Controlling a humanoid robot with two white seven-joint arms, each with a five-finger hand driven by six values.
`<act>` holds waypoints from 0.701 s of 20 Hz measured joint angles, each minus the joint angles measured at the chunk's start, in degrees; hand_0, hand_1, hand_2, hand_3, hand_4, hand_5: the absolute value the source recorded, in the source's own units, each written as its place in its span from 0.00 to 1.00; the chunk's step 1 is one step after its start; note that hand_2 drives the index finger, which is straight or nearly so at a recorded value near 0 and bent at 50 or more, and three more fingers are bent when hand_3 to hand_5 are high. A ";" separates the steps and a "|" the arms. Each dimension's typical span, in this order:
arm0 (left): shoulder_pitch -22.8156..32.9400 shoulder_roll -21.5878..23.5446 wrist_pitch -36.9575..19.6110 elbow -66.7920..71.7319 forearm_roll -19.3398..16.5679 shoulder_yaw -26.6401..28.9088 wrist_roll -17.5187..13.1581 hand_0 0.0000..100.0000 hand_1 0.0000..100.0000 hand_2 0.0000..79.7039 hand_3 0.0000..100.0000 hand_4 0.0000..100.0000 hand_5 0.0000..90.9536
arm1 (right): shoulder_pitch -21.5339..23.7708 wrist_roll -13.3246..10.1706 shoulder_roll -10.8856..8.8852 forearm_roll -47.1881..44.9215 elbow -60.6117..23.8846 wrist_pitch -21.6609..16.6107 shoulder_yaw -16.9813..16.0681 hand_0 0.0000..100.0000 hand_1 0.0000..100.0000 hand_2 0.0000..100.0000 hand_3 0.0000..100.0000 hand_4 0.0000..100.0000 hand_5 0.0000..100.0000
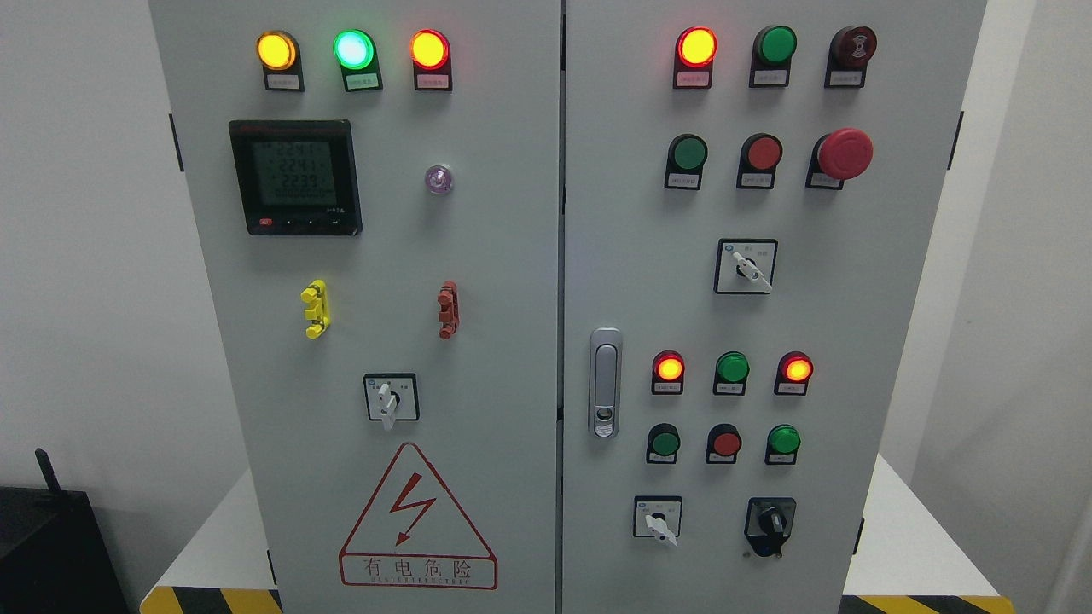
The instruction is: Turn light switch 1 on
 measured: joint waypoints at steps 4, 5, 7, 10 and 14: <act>-1.05 -0.29 0.69 -2.57 -2.22 -3.45 0.08 0.32 0.38 0.55 0.68 0.76 0.69 | 0.00 0.00 0.00 0.00 0.00 0.00 0.00 0.12 0.39 0.00 0.00 0.00 0.00; -1.26 -0.49 0.90 -3.18 -3.00 -4.17 0.08 0.33 0.38 0.56 0.69 0.76 0.69 | 0.00 0.00 0.00 0.00 0.00 0.00 0.00 0.12 0.39 0.00 0.00 0.00 0.00; -1.78 -0.97 1.82 -4.46 -4.52 -5.75 0.11 0.33 0.39 0.58 0.70 0.76 0.69 | 0.00 0.00 0.00 0.00 0.00 0.00 0.00 0.12 0.39 0.00 0.00 0.00 0.00; -3.20 -1.58 3.47 -6.15 -5.98 -8.16 1.24 0.32 0.40 0.58 0.71 0.76 0.70 | 0.00 0.00 0.00 0.00 0.00 0.00 0.00 0.12 0.39 0.00 0.00 0.00 0.00; -4.30 -2.25 5.13 -7.99 -7.03 -11.32 3.10 0.31 0.44 0.59 0.72 0.77 0.70 | 0.00 0.00 0.00 0.00 0.00 0.00 0.00 0.12 0.39 0.00 0.00 0.00 0.00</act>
